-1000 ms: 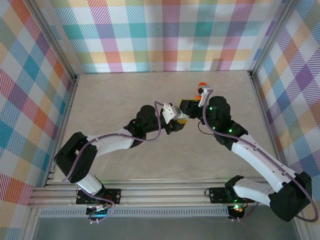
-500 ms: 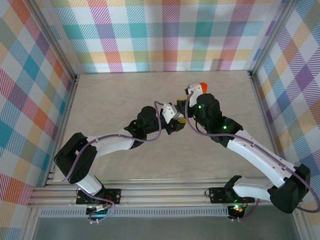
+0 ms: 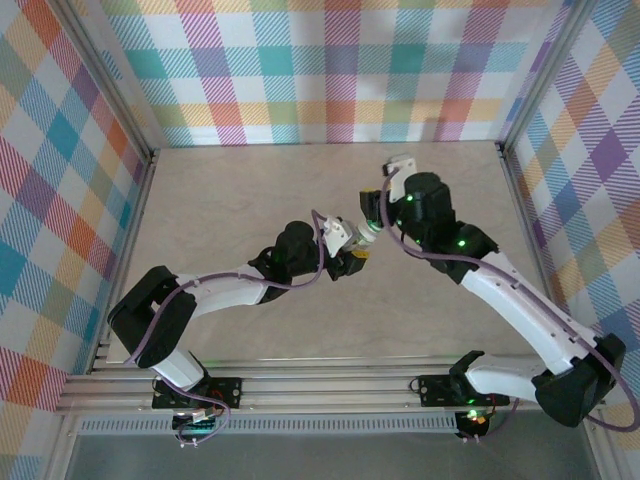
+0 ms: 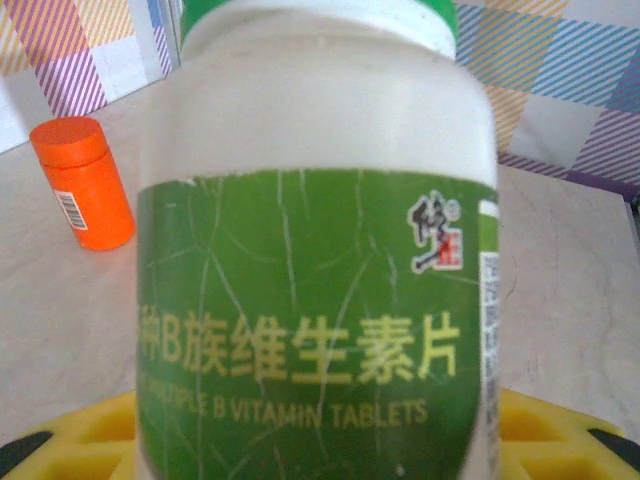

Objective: Sort the pills into containers

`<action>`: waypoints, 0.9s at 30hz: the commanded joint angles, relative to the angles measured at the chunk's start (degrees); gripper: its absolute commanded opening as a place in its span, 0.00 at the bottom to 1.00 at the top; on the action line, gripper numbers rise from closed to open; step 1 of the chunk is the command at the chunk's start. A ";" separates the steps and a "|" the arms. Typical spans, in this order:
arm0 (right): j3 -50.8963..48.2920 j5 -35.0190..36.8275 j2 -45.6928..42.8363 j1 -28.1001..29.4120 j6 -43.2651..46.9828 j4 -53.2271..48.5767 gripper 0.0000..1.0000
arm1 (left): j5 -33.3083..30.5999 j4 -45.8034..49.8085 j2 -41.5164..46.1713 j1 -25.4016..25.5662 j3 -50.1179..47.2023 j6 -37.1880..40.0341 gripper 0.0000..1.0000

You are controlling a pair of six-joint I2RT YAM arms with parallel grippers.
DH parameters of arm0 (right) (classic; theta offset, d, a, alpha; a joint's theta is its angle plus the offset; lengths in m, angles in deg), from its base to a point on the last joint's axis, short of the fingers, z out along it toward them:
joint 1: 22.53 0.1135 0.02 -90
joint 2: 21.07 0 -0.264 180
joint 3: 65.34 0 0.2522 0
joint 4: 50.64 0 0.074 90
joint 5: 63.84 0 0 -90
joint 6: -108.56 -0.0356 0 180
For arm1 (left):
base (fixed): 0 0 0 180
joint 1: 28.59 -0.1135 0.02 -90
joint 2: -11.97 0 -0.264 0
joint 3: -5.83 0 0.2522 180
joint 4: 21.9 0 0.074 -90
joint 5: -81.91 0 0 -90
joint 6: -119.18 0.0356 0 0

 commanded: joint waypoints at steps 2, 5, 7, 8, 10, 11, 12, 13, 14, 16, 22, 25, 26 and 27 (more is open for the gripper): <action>1.93 -9.83 -1.28 -3.84 -14.52 -4.88 0.67 | 0.26 -6.65 0.49 -1.21 -0.88 -3.28 0.00; -0.73 -17.85 -1.36 -7.24 -20.42 -4.46 0.68 | 1.53 -9.11 1.10 -2.29 -1.78 -5.15 0.00; -3.76 -23.89 -1.28 -8.91 -23.01 -1.55 0.71 | 1.71 -10.41 1.67 -2.91 -2.23 -6.46 0.00; -5.34 -26.16 -1.12 -9.47 -24.49 0.03 0.71 | 1.77 -10.87 1.94 -3.24 -2.46 -7.12 0.00; -8.29 -30.36 -0.54 -9.87 -26.48 4.68 0.73 | 2.12 -11.02 2.16 -3.56 -2.39 -7.68 0.00; -9.33 -32.49 -0.03 -9.88 -27.59 7.16 0.73 | 2.22 -10.90 2.15 -3.65 -2.25 -7.90 0.00; -10.10 -34.24 0.48 -9.87 -28.74 9.13 0.73 | 2.22 -10.83 2.16 -3.68 -2.11 -8.03 0.00; -10.92 -36.29 1.05 -9.88 -29.91 11.87 0.73 | 2.15 -10.73 2.08 -3.64 -2.06 -8.24 0.00; -11.64 -37.98 1.72 -9.89 -30.76 14.42 0.72 | 2.06 -10.69 2.00 -3.64 -1.93 -8.38 0.00; -12.80 -39.43 2.67 -9.86 -32.06 18.17 0.70 | 2.30 -10.98 1.88 -3.64 -1.94 -8.71 0.00; -13.08 -39.58 4.73 -9.80 -32.14 21.53 0.59 | 3.02 -10.82 2.05 -3.64 -1.77 -9.09 0.00; -12.71 -38.96 5.38 -9.58 -31.32 21.68 0.58 | 3.53 -10.13 2.26 -3.64 -1.45 -8.83 0.00; -12.62 -38.52 5.68 -9.45 -30.95 21.71 0.57 | 3.69 -10.05 2.28 -3.68 -1.38 -8.83 0.00; -12.61 -38.22 5.72 -9.28 -30.72 21.73 0.55 | 3.86 -9.96 2.26 -3.69 -1.31 -8.97 0.00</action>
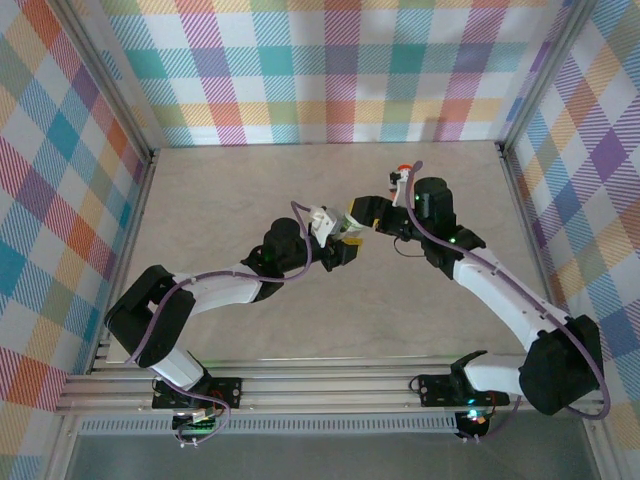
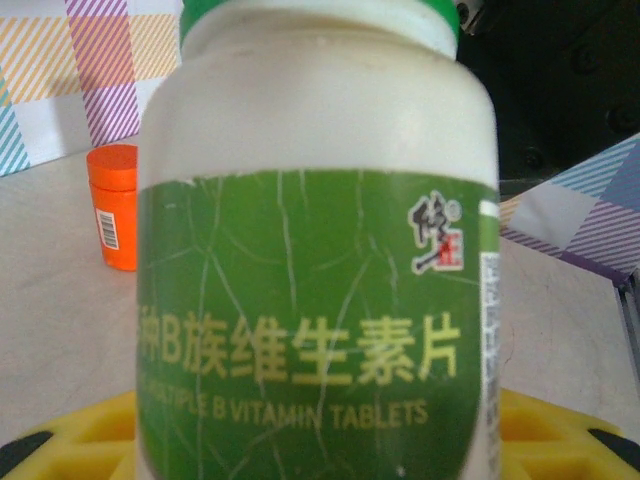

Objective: Sort the pills into containers

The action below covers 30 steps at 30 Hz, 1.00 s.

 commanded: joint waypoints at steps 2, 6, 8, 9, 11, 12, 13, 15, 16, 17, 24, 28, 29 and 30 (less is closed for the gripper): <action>0.37 0.74 0.14 1.22 1.07 3.72 0.41 | 1.83 -1.80 1.86 -0.23 0.98 -0.73 0.00; -1.28 5.20 -1.60 3.17 3.99 5.96 0.13 | 2.98 -1.91 1.56 -0.21 1.15 -0.85 0.00; -2.04 6.34 -2.17 3.39 4.96 7.35 0.00 | 4.29 -1.89 1.20 -0.19 1.43 -0.95 0.00; -2.23 6.63 -2.31 3.48 5.42 7.62 0.00 | 5.24 -1.90 1.05 -0.18 1.45 -0.95 0.00; -2.61 8.04 -2.83 3.57 7.69 7.81 0.00 | 7.88 -1.39 0.81 -0.10 1.84 -0.85 0.00; -2.93 9.00 -3.19 3.66 9.01 7.93 0.00 | 9.17 -1.23 0.72 -0.10 1.91 -0.73 0.00; -3.24 10.18 -3.66 3.68 10.82 7.99 0.00 | 10.89 -1.01 0.63 -0.12 2.06 -0.58 0.00; -3.52 13.13 -4.79 3.91 14.40 6.97 0.00 | 13.61 0.34 0.66 -0.10 2.47 0.02 0.00; -3.52 14.48 -5.34 3.93 16.42 6.19 0.00 | 15.10 1.19 0.78 -0.11 2.70 0.49 0.00; -3.37 15.76 -5.97 4.00 18.85 5.32 0.00 | 16.14 2.01 0.98 -0.10 2.82 0.82 0.00; -2.79 22.72 -9.36 4.74 30.75 1.00 0.00 | 18.35 6.63 1.52 -0.16 3.77 2.30 0.00; 0.15 31.66 -9.30 8.02 38.67 -4.32 0.00 | 17.76 10.12 1.14 -0.18 4.86 3.43 0.00; 0.70 33.11 -9.23 8.53 40.29 -5.30 0.00 | 17.57 10.40 1.06 -0.18 4.99 3.53 0.00; 1.30 34.25 -9.09 8.90 41.24 -6.21 0.00 | 17.41 10.49 1.00 -0.19 5.00 3.65 0.00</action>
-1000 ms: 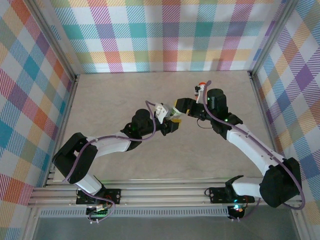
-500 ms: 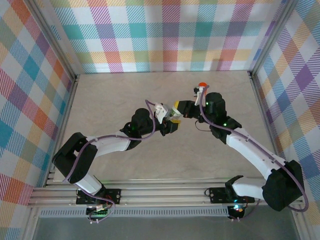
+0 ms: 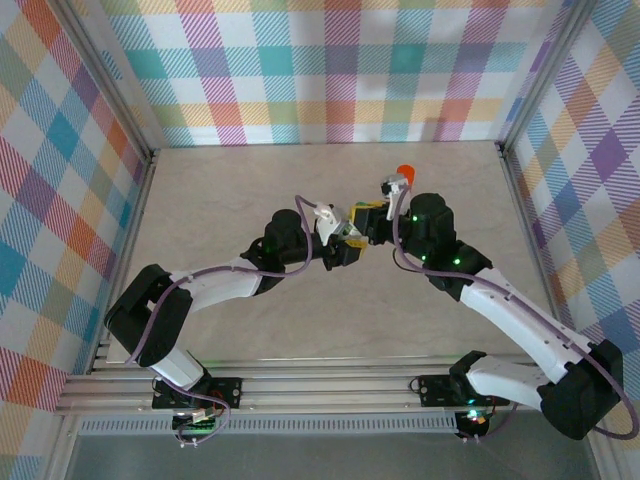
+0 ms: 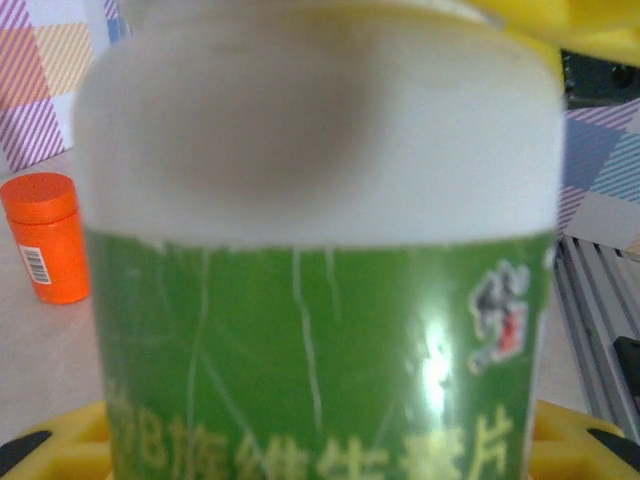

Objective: Sort the pills into containers

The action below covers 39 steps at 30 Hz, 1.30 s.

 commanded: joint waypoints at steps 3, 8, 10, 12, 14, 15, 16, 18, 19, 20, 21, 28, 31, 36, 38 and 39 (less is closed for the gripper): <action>4.08 16.78 0.34 0.11 19.95 -6.05 0.00 | 7.18 5.06 1.09 0.43 0.71 -0.33 0.00; 5.52 21.82 0.62 0.24 21.85 -8.71 0.00 | 5.14 3.87 1.68 0.24 -0.23 -0.34 0.00; 6.00 23.40 0.65 0.27 21.87 -9.57 0.00 | 4.73 3.54 2.12 0.03 -0.74 -0.29 0.00; 6.47 24.60 0.74 0.28 23.89 -10.14 0.00 | 4.74 3.62 2.53 -0.19 -1.01 -0.33 0.00; 6.96 24.92 1.16 0.25 24.08 -10.59 0.00 | 5.11 3.87 2.78 -0.49 -1.11 -0.17 0.00; 7.25 25.00 1.39 0.24 24.25 -10.94 0.00 | 5.36 4.03 2.88 -0.52 -1.18 0.06 0.00; 7.72 25.13 1.67 0.24 24.41 -11.49 0.00 | 5.79 4.41 3.02 -0.54 -1.10 0.33 0.00; 8.56 25.36 2.26 0.24 25.10 -12.31 0.00 | 6.04 5.23 3.27 -0.54 -1.10 0.93 0.00; 8.92 25.36 2.40 0.29 25.47 -12.60 0.00 | 6.10 5.57 3.36 -0.58 -1.13 1.19 0.00; 9.32 25.03 2.57 0.25 25.79 -12.89 0.00 | 6.13 5.80 3.33 -0.70 -1.24 1.38 0.00; 9.81 24.36 2.80 0.24 26.00 -13.55 0.00 | 6.24 6.10 3.22 -0.73 -1.23 1.57 0.00; 14.17 18.04 4.86 0.23 23.42 -18.78 0.00 | 6.30 5.83 3.02 -0.90 -1.84 1.88 0.00; 15.82 15.62 4.93 -0.02 17.30 -20.29 0.00 | 6.13 5.73 2.85 -0.98 -1.89 1.87 0.00; 18.64 6.79 5.00 -3.59 2.75 -23.35 0.38 | 4.58 4.26 2.84 -1.07 -2.41 1.84 0.00; 18.17 4.32 4.41 -5.68 -4.15 -23.47 0.55 | 2.98 3.23 3.04 -1.12 -3.01 1.88 0.00; 17.78 3.35 4.22 -6.22 -6.50 -23.35 0.61 | 2.07 2.36 3.19 -1.20 -3.42 1.77 0.00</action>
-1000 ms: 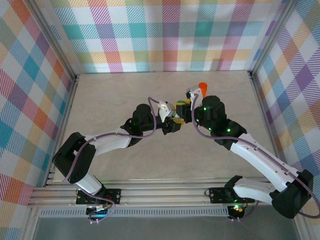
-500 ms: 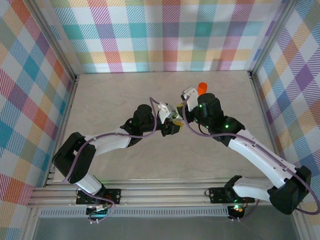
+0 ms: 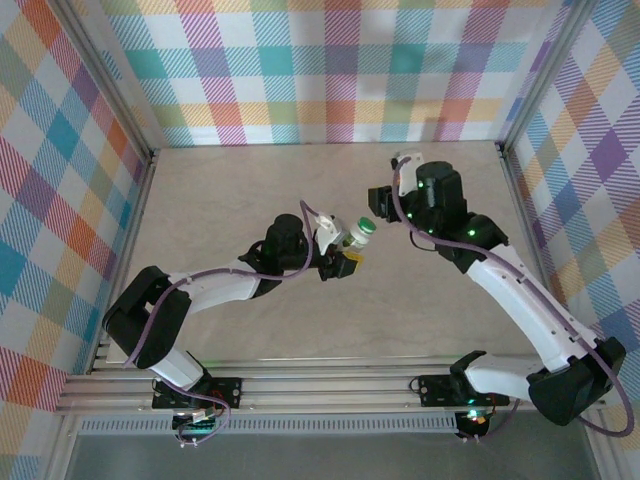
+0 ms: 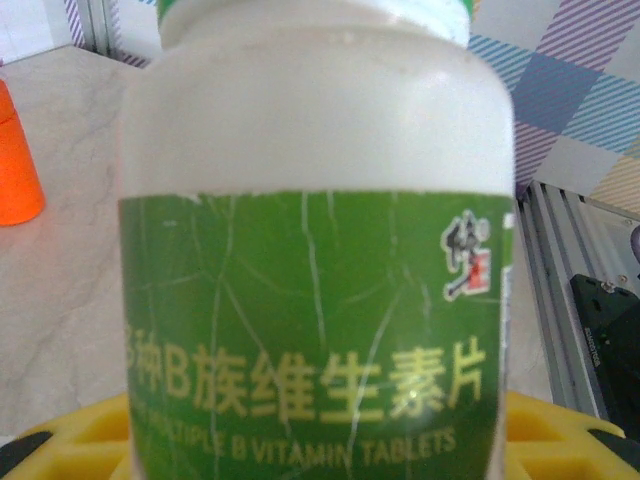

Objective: Sort the pills into containers

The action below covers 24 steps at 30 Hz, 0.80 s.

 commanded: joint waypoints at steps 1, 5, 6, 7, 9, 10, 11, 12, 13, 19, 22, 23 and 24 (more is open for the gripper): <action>-0.46 -5.58 -0.97 -1.66 -14.62 -1.37 0.66 | -1.60 -4.58 2.52 -0.61 -1.46 1.01 0.00; -4.20 -14.12 -0.33 -2.28 -22.43 2.17 0.74 | -3.99 -6.56 2.85 -0.91 -1.99 1.04 0.00; -5.35 -16.32 -0.06 -2.28 -24.05 3.76 0.75 | -4.32 -6.65 2.81 -0.90 -1.82 0.88 0.00; -6.59 -18.36 0.19 -2.33 -26.16 5.80 0.76 | -4.70 -7.02 2.85 -0.87 -1.81 0.79 0.00; -8.64 -21.09 0.80 -2.28 -29.60 9.28 0.77 | -5.46 -7.59 2.61 -0.96 -1.73 0.40 0.00; -9.47 -21.86 1.12 -2.31 -30.81 10.79 0.77 | -6.13 -7.71 2.55 -0.96 -1.64 0.03 0.00; -10.16 -22.41 1.19 -2.20 -31.39 12.13 0.76 | -6.51 -7.80 2.42 -1.05 -1.63 -0.17 0.00; -10.75 -22.76 1.25 -2.19 -31.80 13.21 0.76 | -6.85 -7.89 2.46 -1.05 -1.64 -0.34 0.00; -11.21 -23.04 1.43 -2.22 -32.03 14.23 0.74 | -7.23 -7.97 2.37 -1.05 -1.71 -0.52 0.00; -12.14 -24.81 2.73 -2.22 -31.15 18.10 0.56 | -4.65 -8.04 2.30 -1.09 -1.72 -0.66 0.00; -14.34 -24.85 2.61 -2.22 -32.28 22.82 0.56 | -3.02 -9.05 2.27 -1.05 -2.07 -0.85 0.00; -15.44 -24.56 2.56 -2.23 -33.09 24.76 0.60 | -2.44 -9.51 2.27 -1.05 -2.13 -0.96 0.00; -16.57 -24.35 2.35 -2.22 -34.26 26.83 0.62 | -1.94 -10.07 2.28 -1.05 -2.24 -1.16 0.00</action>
